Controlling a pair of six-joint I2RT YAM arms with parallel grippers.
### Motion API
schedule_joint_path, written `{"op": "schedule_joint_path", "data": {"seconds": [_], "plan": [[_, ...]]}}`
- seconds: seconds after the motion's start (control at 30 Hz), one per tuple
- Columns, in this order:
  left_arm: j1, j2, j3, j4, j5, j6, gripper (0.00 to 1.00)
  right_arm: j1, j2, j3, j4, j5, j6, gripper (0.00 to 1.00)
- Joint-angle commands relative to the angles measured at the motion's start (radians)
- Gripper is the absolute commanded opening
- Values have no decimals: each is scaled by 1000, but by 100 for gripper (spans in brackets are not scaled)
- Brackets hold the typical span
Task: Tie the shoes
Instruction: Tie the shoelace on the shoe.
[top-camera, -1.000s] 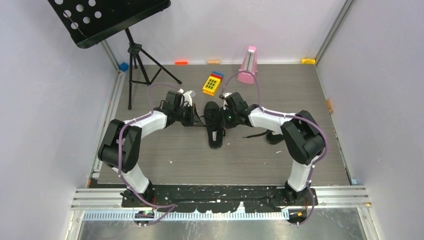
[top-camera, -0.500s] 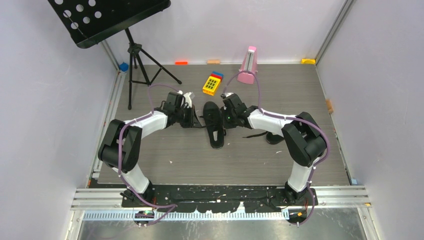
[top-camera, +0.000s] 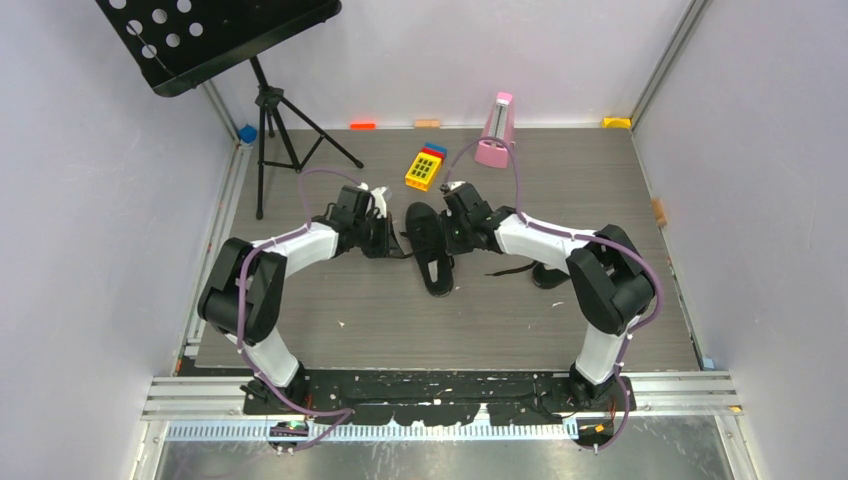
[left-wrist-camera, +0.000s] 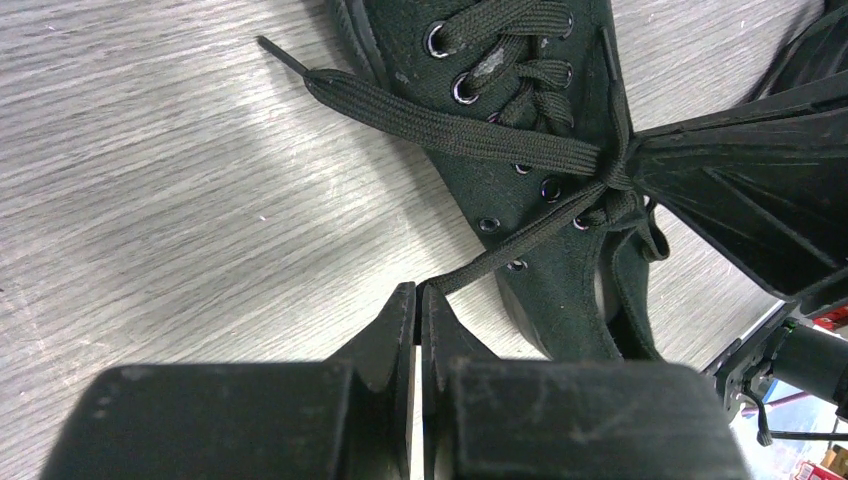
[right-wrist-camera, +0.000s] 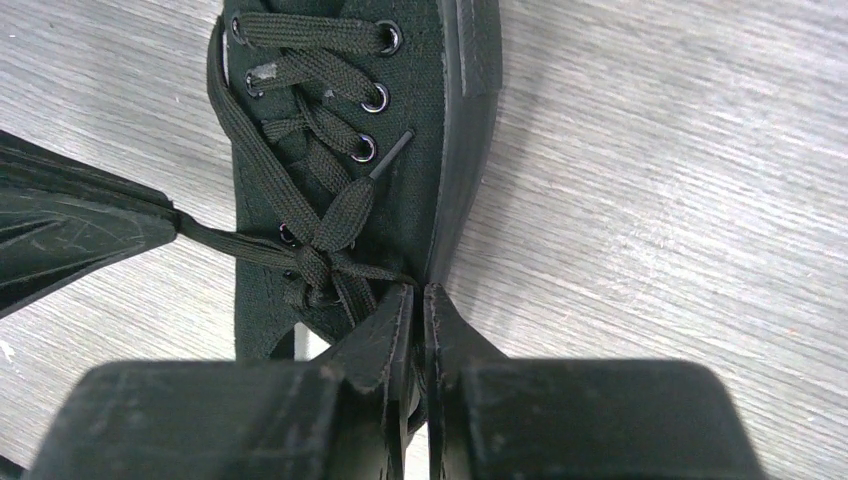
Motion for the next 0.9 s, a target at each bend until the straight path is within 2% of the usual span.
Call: {"op": "schedule_joint_path", "data": {"seconds": [0.0, 0.27, 0.33, 0.5, 0.87], "plan": [[0, 16, 41, -26, -10, 8, 0, -3, -42, 66, -31, 12, -57, 13], [-2, 32, 50, 16, 47, -18, 0, -3, -40, 45, -26, -5, -72, 28], [-4, 36, 53, 22, 55, -22, 0, -3, -40, 47, -27, -5, -77, 29], [-8, 38, 54, 22, 49, -22, 0, -2, -39, 62, -42, -5, -86, 2], [-9, 41, 50, -81, -67, 17, 0, -16, -56, 22, -50, 138, 2, 0]]}}
